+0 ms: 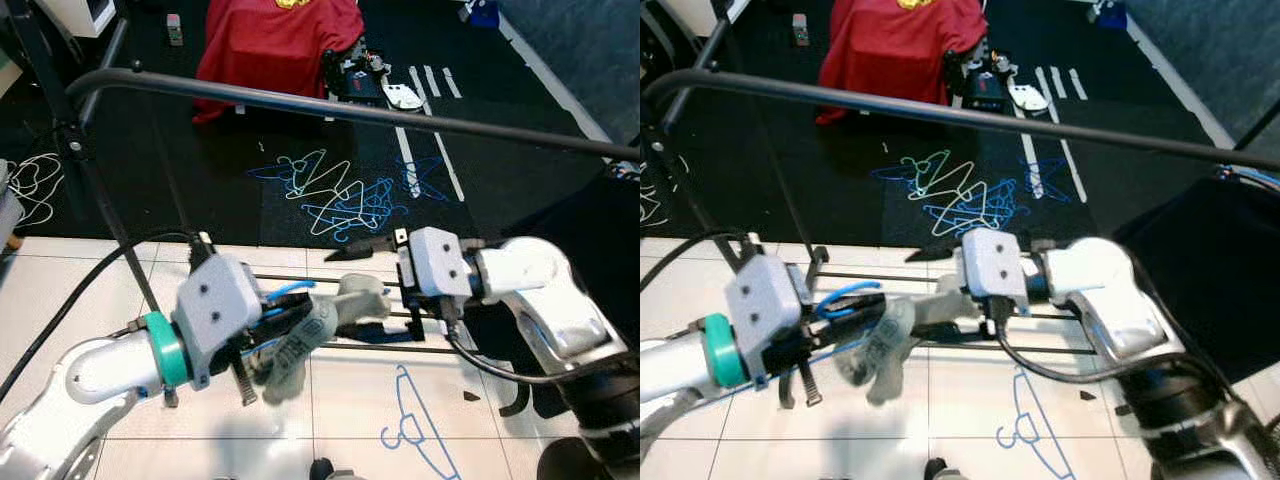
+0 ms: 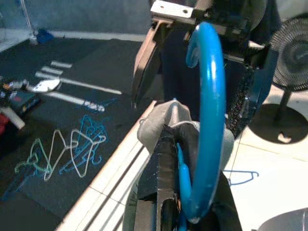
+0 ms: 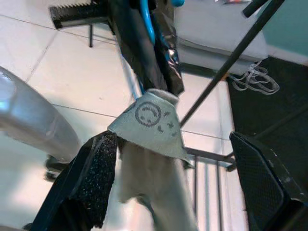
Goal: Hang hanger
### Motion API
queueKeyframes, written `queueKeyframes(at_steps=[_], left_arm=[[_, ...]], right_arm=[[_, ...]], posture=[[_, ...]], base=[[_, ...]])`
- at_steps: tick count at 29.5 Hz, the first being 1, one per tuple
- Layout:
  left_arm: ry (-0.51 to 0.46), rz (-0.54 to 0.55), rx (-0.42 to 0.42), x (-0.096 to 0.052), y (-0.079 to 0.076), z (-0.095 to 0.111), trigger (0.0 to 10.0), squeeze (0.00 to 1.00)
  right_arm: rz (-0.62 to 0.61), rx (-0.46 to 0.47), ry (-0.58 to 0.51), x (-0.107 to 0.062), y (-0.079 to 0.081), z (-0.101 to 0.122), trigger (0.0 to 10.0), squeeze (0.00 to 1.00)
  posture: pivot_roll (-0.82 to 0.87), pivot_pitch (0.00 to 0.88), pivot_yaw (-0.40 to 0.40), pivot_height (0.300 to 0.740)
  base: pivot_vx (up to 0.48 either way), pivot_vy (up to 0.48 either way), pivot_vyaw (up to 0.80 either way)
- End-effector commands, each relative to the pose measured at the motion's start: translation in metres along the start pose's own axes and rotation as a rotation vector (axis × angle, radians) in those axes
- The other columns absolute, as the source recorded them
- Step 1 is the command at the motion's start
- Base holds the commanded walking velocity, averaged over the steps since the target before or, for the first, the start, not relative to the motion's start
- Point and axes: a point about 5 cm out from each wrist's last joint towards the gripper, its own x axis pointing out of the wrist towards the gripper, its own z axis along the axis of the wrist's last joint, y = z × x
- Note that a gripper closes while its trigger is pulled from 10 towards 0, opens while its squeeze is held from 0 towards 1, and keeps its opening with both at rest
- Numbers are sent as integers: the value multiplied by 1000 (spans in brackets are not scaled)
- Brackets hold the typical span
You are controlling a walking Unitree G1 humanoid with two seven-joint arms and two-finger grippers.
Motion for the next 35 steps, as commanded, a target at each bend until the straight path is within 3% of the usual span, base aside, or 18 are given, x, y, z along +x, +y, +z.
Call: queueKeyframes(at_steps=[1,13,22,29,35], left_arm=[[-17,-45,50,4,-4,2,10000,0],[-66,-87,158,7,-8,7,10000,0],[-91,-90,200,10,-9,9,10000,0],[-129,-105,342,13,-8,14,10000,0],[-143,-104,372,16,-4,15,10000,0]], right_arm=[[-2,48,-7,-5,3,-2,10000,0],[-64,192,-64,-1,-9,-7,10000,0],[-7,207,-60,9,-6,-9,10000,0],[13,216,-51,10,-7,-10,10000,0],[24,197,-23,6,-9,-11,10000,0]], posture=[[-21,136,-15,740],[-17,143,-25,740],[-9,137,-22,740],[-7,122,-11,740],[-17,106,2,740]], base=[[0,0,0],[0,0,0],[0,0,0],[0,0,0],[0,0,0]])
